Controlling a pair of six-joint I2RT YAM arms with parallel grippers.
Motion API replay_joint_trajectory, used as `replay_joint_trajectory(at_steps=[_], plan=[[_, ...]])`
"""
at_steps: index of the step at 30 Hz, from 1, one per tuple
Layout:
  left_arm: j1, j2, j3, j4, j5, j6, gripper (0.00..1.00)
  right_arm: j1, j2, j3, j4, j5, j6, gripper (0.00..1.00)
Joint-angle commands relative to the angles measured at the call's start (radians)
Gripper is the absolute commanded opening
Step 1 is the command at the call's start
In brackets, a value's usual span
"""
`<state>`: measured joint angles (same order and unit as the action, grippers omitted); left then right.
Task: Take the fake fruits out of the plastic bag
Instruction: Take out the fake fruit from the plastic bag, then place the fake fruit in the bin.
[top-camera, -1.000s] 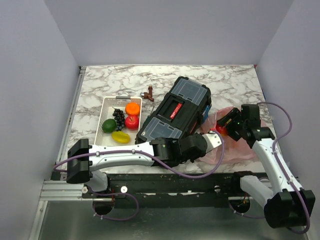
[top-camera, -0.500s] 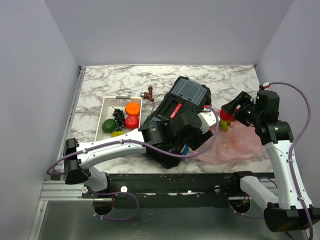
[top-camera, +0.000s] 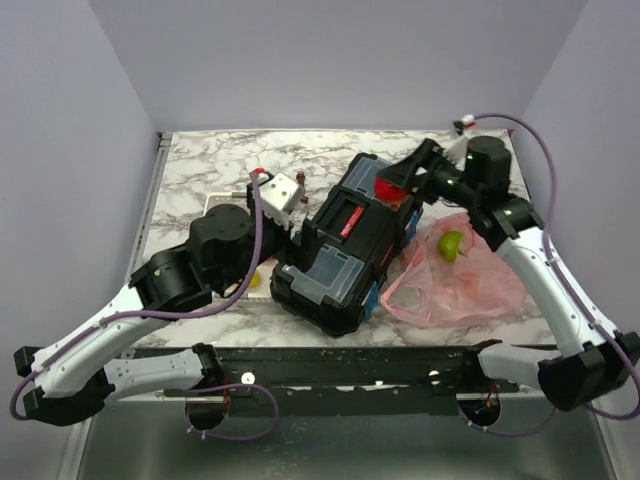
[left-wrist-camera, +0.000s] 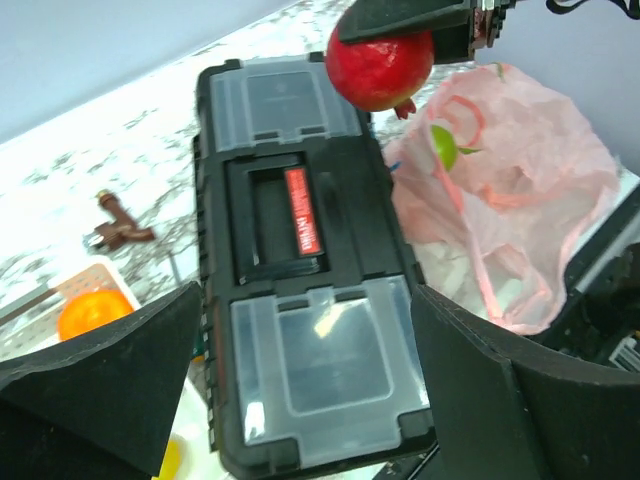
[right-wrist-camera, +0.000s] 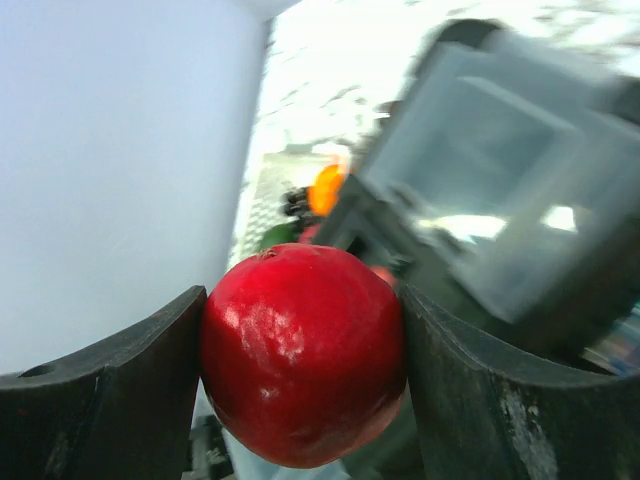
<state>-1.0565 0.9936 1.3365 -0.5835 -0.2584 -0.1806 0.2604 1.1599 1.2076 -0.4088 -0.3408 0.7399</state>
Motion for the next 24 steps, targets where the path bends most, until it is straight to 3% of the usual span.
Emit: replay_joint_trajectory(at_steps=[1,8,18,24], plan=[[0.021,-0.100,-0.066,-0.108,-0.081,0.013,0.85,0.195,0.144,0.119,0.229,0.026,0.045,0.01],[0.024,-0.284,-0.034,-0.217,-0.075,0.012,0.92,0.492,0.442,0.292,0.428,0.113,0.044,0.01],[0.024,-0.454,0.098,-0.300,-0.114,0.030,0.99,0.740,0.853,0.621,0.365,0.244,-0.052,0.01],[0.024,-0.525,0.102,-0.309,-0.097,-0.002,0.99,0.794,1.056,0.772,0.291,0.263,-0.071,0.08]])
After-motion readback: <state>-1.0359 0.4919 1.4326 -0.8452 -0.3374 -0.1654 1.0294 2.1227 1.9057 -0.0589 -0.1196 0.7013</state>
